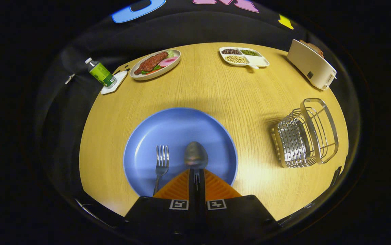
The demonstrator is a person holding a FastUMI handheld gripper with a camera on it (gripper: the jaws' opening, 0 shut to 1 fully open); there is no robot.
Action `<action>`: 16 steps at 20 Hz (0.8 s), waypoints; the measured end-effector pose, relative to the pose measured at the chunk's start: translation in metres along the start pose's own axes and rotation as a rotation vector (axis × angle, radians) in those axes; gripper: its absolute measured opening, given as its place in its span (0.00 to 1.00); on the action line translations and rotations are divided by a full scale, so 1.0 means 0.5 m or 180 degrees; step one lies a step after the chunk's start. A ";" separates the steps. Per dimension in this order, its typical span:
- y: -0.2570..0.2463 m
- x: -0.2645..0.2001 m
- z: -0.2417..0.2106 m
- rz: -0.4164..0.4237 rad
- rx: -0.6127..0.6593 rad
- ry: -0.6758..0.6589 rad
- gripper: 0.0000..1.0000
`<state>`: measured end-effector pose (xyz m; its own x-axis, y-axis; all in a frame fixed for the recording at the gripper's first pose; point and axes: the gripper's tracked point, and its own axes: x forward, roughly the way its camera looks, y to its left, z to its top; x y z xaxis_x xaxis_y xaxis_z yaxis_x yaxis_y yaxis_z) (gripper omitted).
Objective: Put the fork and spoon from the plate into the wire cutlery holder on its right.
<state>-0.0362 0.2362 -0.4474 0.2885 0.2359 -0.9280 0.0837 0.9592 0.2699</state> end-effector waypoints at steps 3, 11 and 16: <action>0.004 -0.011 0.013 0.0056 0.0022 -0.0044 0.05; 0.015 -0.063 0.080 0.0264 0.0050 -0.0174 0.05; 0.022 -0.070 0.095 0.0353 0.0116 -0.0161 0.05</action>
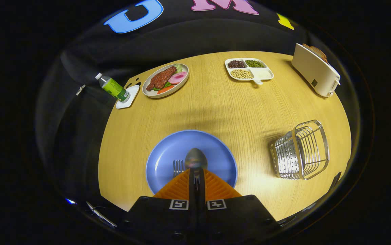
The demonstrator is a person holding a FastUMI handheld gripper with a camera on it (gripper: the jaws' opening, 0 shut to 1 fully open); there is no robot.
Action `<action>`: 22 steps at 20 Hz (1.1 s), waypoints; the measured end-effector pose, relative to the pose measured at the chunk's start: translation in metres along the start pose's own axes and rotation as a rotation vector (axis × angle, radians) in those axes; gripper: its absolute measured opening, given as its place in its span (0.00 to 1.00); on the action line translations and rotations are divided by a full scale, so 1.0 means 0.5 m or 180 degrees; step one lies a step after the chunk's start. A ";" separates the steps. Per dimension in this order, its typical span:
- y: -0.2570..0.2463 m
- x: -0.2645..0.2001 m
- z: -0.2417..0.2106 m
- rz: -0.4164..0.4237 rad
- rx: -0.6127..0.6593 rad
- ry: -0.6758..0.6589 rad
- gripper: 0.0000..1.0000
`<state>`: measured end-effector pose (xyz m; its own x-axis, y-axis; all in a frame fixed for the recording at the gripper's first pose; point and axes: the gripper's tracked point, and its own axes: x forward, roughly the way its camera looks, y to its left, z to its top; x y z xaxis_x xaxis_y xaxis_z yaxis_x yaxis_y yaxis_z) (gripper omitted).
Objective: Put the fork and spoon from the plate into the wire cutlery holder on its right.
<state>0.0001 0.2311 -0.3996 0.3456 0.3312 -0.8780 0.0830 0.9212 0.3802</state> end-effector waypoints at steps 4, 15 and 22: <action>-0.006 0.009 0.000 0.0001 0.0028 0.0044 0.05; -0.054 0.037 -0.099 -0.0285 -0.0268 0.0581 0.14; -0.060 0.090 -0.164 -0.0553 -0.0708 0.0898 0.45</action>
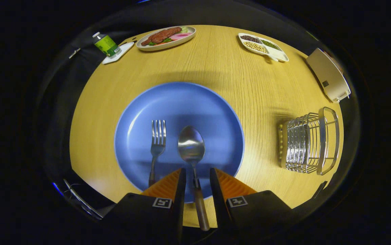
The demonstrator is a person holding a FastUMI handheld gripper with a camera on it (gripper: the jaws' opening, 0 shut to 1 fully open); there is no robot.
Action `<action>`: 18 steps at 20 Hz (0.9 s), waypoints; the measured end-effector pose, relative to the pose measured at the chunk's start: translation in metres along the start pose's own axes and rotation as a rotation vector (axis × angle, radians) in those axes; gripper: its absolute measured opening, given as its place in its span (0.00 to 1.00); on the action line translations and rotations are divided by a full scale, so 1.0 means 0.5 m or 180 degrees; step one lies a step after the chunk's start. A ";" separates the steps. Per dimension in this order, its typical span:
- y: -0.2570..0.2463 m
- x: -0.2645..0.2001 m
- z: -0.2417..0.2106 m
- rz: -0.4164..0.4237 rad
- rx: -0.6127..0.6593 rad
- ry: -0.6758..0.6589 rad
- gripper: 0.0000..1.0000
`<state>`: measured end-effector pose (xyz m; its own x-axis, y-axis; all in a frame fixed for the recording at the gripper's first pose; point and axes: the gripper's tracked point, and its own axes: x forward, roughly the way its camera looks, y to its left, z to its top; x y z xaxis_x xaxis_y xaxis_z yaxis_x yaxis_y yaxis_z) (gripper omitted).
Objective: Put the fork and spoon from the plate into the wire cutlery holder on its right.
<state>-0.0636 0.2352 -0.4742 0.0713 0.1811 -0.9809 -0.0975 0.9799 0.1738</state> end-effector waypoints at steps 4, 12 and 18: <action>0.015 0.013 0.020 0.0031 -0.0080 -0.0096 0.23; 0.027 -0.053 0.099 0.0573 0.0395 -0.0463 0.05; -0.012 -0.160 0.153 0.0922 0.0736 -0.0768 0.05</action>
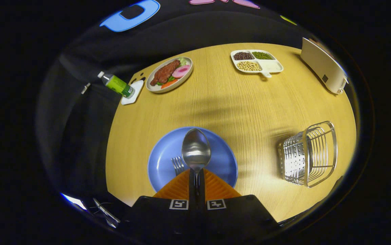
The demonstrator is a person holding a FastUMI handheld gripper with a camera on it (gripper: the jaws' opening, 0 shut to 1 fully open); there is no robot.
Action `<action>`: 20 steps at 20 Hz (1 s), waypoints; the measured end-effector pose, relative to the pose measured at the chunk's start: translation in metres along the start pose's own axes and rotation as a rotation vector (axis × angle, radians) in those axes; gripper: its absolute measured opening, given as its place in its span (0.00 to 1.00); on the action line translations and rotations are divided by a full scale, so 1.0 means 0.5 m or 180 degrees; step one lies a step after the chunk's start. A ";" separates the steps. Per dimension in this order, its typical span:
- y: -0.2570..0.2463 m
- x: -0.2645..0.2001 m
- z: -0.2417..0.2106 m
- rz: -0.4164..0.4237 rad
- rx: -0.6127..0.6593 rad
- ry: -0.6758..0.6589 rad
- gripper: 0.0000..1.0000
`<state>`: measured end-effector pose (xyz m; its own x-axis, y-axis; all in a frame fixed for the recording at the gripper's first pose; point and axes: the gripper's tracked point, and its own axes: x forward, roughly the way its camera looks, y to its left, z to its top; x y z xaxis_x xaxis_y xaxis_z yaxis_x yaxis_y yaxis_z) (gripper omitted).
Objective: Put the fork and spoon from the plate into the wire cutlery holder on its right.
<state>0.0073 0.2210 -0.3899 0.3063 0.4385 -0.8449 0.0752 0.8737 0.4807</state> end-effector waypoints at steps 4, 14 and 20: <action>-0.063 -0.101 0.043 0.0056 -0.0028 -0.0080 0.05; -0.332 -0.201 0.019 -0.0428 -0.0351 0.0858 0.05; -0.353 -0.163 -0.022 -0.0497 -0.0718 0.1815 0.05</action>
<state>-0.0411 0.0335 -0.4084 -0.2505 0.2914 -0.9232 -0.1426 0.9321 0.3329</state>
